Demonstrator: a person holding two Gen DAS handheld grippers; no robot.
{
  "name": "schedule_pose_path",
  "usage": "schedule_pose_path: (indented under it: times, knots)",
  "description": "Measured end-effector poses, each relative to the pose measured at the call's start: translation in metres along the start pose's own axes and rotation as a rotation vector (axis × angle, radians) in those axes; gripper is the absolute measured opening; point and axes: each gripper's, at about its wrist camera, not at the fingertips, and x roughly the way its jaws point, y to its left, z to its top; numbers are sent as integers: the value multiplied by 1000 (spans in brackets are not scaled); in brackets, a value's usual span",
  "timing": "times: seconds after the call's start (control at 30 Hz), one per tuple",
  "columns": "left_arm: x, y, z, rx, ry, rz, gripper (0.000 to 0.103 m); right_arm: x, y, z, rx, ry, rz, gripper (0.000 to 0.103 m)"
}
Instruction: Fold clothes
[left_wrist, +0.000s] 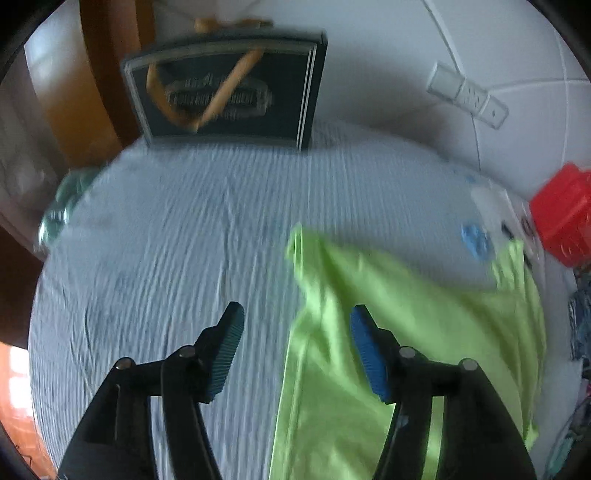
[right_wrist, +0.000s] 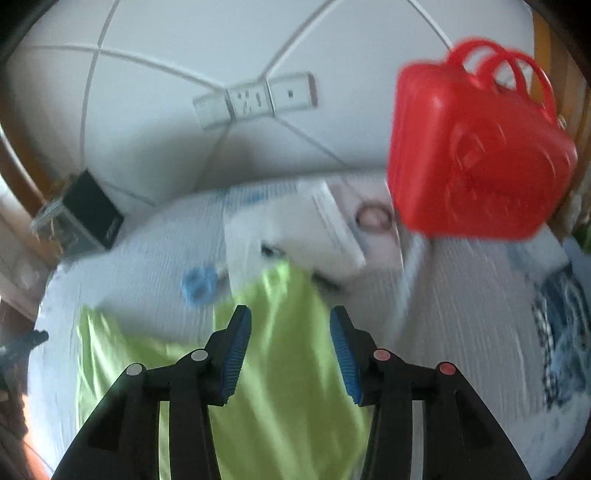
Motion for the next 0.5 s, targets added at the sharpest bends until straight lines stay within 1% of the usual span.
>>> schedule_pose_path:
  times: [0.13,0.23,0.3,0.37,0.43,0.5]
  knots:
    - [-3,6,-63,18,97,-2,59,-17,-21,-70,34,86,13,44]
    - [-2,8,-106,20,146,-4,59,-32,-38,-125,84,143,13,44]
    - [0,9,-132,12,173,-8,59,-39,-51,-154,124,167,-1,44]
    - [1,7,-155,11,194,3,59,-45,-64,-173,179,181,-7,44]
    - [-1,3,-172,15,193,2,59,-51,-78,-189,233,191,-8,44]
    - [-2,0,-186,17,191,-5,59,-55,-83,-201,263,199,7,44]
